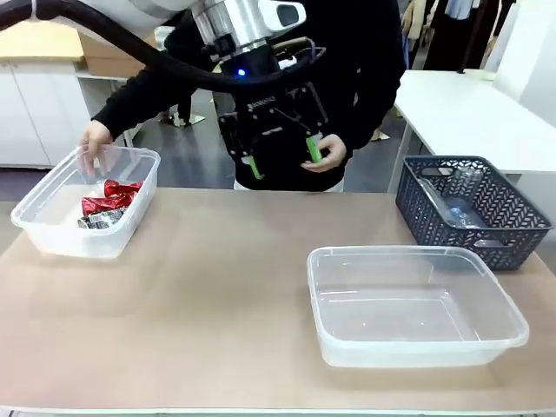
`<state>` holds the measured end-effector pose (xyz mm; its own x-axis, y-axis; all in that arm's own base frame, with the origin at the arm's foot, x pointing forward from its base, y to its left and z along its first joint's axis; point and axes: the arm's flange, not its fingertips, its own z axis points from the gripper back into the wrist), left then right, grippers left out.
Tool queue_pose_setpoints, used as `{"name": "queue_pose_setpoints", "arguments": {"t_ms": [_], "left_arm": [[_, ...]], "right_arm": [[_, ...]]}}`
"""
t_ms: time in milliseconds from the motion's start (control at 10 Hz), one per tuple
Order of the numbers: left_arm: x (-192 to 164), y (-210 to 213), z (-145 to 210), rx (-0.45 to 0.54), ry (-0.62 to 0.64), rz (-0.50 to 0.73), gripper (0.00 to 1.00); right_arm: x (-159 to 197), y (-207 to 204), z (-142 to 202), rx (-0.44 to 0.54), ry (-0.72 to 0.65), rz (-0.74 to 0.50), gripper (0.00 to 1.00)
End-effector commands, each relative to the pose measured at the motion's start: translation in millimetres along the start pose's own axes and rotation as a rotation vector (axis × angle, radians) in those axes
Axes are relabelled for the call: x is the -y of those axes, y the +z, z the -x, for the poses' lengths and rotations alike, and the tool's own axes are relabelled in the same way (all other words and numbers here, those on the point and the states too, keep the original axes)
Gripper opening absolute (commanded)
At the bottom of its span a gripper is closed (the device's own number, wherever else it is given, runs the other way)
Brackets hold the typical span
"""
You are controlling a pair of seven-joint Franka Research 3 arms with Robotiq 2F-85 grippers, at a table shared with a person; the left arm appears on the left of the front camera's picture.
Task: Sort the waste into each basket.
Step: Pick up the Organizing box on the right side of the table and lift it.
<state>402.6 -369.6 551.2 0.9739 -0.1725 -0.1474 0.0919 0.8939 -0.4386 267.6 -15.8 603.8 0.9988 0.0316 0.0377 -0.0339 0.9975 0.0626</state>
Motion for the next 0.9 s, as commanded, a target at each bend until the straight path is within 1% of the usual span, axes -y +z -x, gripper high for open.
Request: {"name": "queue_pose_setpoints", "arguments": {"t_ms": [0, 100, 200, 300, 400, 500, 600, 700, 800], "left_arm": [[14, -69, 33, 0.005, 0.386, 0.071, 1.0], [17, -90, 52, -0.01, 0.461, 0.045, 1.0], [18, -106, 61, -0.026, 0.484, 0.003, 1.0], [17, -121, 62, -0.02, 0.511, -0.039, 1.0], [14, -127, 56, -0.153, 0.369, -0.109, 1.0], [18, -124, 59, -0.023, 0.488, -0.046, 1.0], [18, -124, 59, -0.023, 0.488, -0.046, 1.0], [18, -124, 59, -0.023, 0.488, -0.046, 1.0], [18, -136, 62, -0.058, 0.481, -0.072, 1.0]], "right_arm": [[-2, -95, -6, -0.175, 0.097, -0.116, 1.0], [-2, -136, -2, -0.265, 0.112, -0.162, 1.0], [-2, -170, 0, -0.339, 0.053, -0.111, 1.0], [-7, -188, 1, -0.364, 0.02, -0.125, 1.0], [-8, -181, -3, -0.263, -0.073, -0.004, 1.0], [-8, -179, 6, -0.353, 0.057, -0.125, 1.0], [-8, -179, 6, -0.353, 0.057, -0.125, 1.0], [-6, -188, -5, -0.351, 0.012, -0.093, 1.0], [-20, -195, -10, -0.26, -0.134, -0.031, 1.0]]}}
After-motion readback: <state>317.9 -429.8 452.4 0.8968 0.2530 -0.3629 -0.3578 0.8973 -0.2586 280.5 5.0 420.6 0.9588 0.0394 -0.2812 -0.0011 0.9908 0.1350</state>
